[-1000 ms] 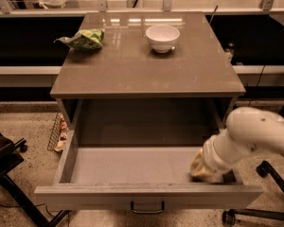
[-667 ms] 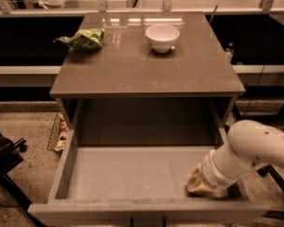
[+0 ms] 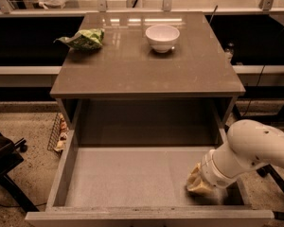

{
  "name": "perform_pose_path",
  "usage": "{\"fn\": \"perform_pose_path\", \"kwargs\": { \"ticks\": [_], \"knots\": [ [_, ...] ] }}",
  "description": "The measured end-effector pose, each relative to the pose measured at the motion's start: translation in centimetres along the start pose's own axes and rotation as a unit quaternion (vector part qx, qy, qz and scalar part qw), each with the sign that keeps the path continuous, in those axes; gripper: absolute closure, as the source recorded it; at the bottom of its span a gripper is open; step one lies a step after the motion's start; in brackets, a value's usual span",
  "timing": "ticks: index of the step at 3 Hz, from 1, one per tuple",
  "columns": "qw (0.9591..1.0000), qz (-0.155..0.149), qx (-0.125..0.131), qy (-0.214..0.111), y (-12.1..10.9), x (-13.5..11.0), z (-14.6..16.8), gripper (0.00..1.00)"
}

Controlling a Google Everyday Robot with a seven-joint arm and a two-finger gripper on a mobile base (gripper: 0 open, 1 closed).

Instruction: Open top drawer

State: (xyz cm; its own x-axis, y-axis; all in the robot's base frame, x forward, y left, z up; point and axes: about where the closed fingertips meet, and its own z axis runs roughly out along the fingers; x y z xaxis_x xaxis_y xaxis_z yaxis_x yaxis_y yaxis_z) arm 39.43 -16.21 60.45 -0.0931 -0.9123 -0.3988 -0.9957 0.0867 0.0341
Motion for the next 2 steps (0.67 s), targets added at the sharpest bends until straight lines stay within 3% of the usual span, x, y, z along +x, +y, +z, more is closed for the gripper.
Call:
{"fn": "perform_pose_path", "kwargs": {
  "ticks": [2],
  "knots": [
    [1.0, -0.001, -0.001, 0.001, 0.11, -0.06, 0.07, 0.13]
  ]
}}
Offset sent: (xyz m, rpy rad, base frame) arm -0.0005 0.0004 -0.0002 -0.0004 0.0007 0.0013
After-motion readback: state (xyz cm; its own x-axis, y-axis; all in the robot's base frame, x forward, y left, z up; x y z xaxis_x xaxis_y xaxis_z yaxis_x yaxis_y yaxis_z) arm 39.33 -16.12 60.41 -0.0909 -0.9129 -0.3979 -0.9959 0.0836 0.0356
